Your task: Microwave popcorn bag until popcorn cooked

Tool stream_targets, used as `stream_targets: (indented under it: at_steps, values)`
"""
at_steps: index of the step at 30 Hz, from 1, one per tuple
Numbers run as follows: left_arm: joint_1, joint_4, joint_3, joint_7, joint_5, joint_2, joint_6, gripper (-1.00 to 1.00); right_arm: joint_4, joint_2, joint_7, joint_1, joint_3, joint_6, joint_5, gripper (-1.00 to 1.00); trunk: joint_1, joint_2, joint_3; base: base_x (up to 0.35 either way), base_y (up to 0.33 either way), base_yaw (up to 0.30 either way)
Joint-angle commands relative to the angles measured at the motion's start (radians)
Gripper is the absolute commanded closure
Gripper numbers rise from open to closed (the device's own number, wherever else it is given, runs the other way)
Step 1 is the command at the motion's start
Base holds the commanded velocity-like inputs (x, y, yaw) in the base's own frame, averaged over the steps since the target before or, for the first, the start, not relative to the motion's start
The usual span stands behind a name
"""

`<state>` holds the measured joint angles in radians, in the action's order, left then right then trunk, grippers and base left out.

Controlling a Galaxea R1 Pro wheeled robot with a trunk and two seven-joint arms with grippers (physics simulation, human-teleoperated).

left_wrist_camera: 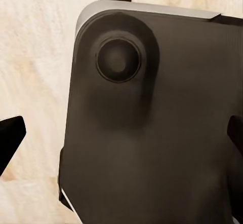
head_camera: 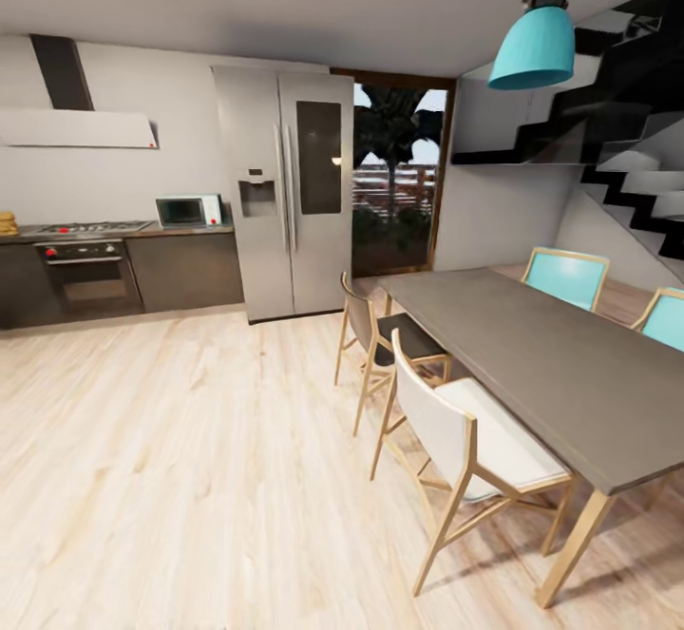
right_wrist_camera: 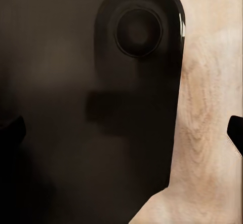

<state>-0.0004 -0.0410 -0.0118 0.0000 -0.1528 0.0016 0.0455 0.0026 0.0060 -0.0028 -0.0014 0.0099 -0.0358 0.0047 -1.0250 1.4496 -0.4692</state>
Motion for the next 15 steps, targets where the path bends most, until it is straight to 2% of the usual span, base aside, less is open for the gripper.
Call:
stream_targets:
  at_steps: [1,15]
  values:
    - [0.000,0.000,0.000,0.000,-0.007,0.000,0.002,-1.00,0.000,0.000,0.000,0.000,0.001,-0.004,0.000,-1.00,0.000,0.000,-0.001,0.000,0.000,0.281]
    - [0.000,0.000,-0.002,0.006,-0.007,0.000,0.002,-1.00,0.001,-0.001,0.000,0.000,0.001,-0.004,0.000,-1.00,0.000,0.000,-0.001,0.000,0.000,0.281]
